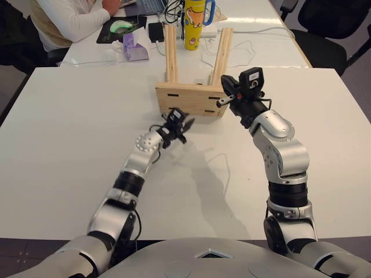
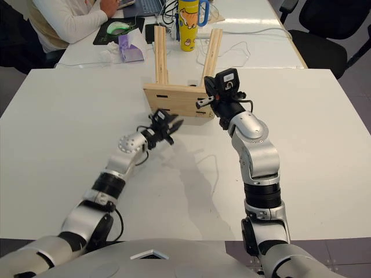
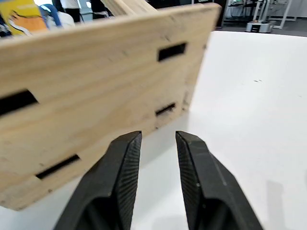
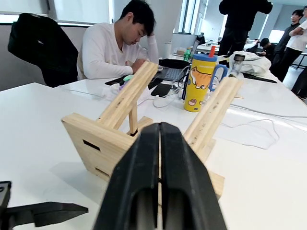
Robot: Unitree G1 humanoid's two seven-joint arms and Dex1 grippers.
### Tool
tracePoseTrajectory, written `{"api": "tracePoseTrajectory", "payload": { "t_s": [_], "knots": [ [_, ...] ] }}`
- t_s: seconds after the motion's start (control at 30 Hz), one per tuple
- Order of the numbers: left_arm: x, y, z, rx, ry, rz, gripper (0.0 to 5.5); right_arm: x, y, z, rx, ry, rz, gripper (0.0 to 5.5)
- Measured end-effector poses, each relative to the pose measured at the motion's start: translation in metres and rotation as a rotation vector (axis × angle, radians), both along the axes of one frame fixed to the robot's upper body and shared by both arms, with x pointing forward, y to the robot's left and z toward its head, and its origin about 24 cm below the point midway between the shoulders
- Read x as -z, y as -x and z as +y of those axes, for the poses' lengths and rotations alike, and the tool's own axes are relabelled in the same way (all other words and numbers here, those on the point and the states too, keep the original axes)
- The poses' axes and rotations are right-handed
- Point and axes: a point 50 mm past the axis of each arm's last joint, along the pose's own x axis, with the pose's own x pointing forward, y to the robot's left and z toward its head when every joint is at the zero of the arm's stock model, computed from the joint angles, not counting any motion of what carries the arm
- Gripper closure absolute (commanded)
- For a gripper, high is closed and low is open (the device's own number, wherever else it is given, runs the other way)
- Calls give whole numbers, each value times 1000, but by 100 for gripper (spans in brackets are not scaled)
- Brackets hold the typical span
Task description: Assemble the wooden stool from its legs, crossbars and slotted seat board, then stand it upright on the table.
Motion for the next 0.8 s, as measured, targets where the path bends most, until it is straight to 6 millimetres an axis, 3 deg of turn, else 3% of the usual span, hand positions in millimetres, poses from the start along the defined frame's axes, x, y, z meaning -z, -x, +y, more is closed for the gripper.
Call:
{"api": "tracePoseTrajectory", "payload": {
  "t_s": [0.2,0.43,0.57,0.8],
  "knots": [
    [-50,-10,30,-160,55,-168,418,2,-8,-6,71,39,1,550],
    [-57,-35,96,-499,-23,-199,418,10,-41,-34,249,139,73,550],
    [-49,-54,102,-539,-87,-162,418,15,-67,-35,251,200,137,550],
    [-36,-79,95,-503,-263,-102,418,52,-89,-53,347,363,297,550]
  ]
}}
